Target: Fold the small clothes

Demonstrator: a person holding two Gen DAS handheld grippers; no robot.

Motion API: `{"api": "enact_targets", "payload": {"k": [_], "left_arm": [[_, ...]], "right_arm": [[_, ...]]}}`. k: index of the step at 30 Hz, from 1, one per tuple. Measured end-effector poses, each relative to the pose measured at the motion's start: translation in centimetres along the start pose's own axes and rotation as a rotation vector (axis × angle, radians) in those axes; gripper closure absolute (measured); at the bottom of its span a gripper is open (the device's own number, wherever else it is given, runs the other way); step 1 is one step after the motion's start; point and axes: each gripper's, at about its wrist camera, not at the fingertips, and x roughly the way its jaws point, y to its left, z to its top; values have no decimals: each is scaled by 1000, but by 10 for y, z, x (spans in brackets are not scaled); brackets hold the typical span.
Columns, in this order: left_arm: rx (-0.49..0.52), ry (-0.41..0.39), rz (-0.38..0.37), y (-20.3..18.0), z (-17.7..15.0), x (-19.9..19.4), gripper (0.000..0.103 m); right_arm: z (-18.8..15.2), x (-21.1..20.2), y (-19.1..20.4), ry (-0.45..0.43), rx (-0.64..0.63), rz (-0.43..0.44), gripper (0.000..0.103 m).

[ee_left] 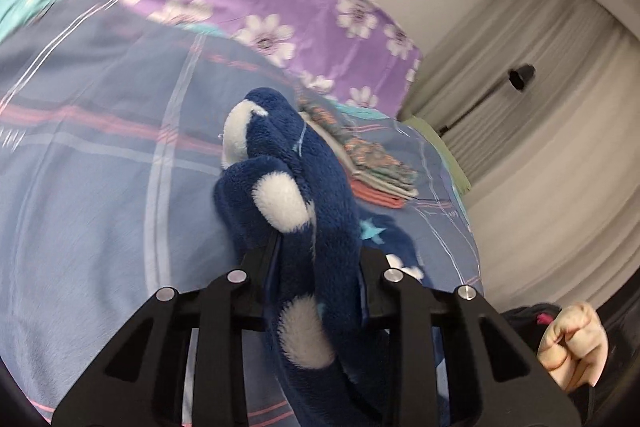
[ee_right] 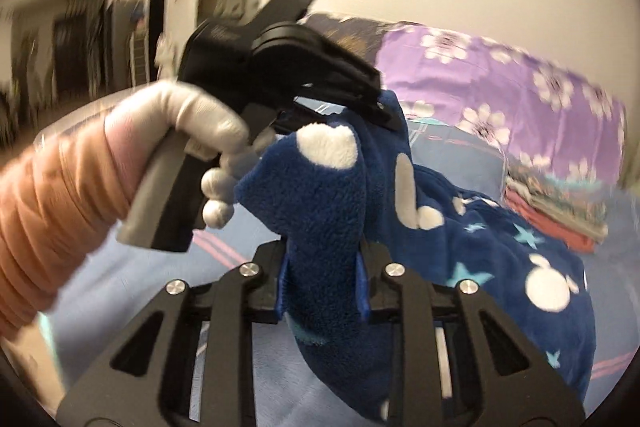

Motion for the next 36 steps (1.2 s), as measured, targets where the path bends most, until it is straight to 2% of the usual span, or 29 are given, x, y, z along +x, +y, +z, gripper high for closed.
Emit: {"api": "enact_targets", "payload": {"k": [3, 6, 11, 14, 18, 22, 25, 27, 30, 33, 36], "left_arm": [[96, 24, 10, -46, 11, 19, 73], [178, 72, 23, -93, 16, 51, 73], [288, 166, 15, -157, 4, 115, 73], [330, 244, 17, -184, -15, 163, 72], [350, 371, 4, -206, -54, 226, 71], [403, 420, 1, -221, -76, 257, 71], [484, 420, -7, -235, -87, 255, 64], [511, 399, -25, -241, -83, 243, 60], [576, 308, -46, -248, -73, 197, 59], [670, 208, 39, -239, -69, 151, 59], [741, 139, 170, -216, -73, 119, 59]], "right_arm": [[6, -21, -43, -49, 127, 18, 80], [2, -40, -75, -96, 168, -28, 81], [-19, -71, -145, -124, 383, 2, 82], [-51, -89, -193, -114, 568, 45, 82], [-103, -108, -231, -90, 794, 103, 84], [-154, -102, -255, -31, 954, 130, 84], [-185, -94, -263, 6, 1052, 200, 80], [-188, -95, -263, -3, 1063, 227, 77], [-181, -95, -262, -1, 1020, 205, 76], [-183, -95, -262, 1, 1014, 198, 74], [-187, -96, -265, 3, 1019, 195, 70]]}}
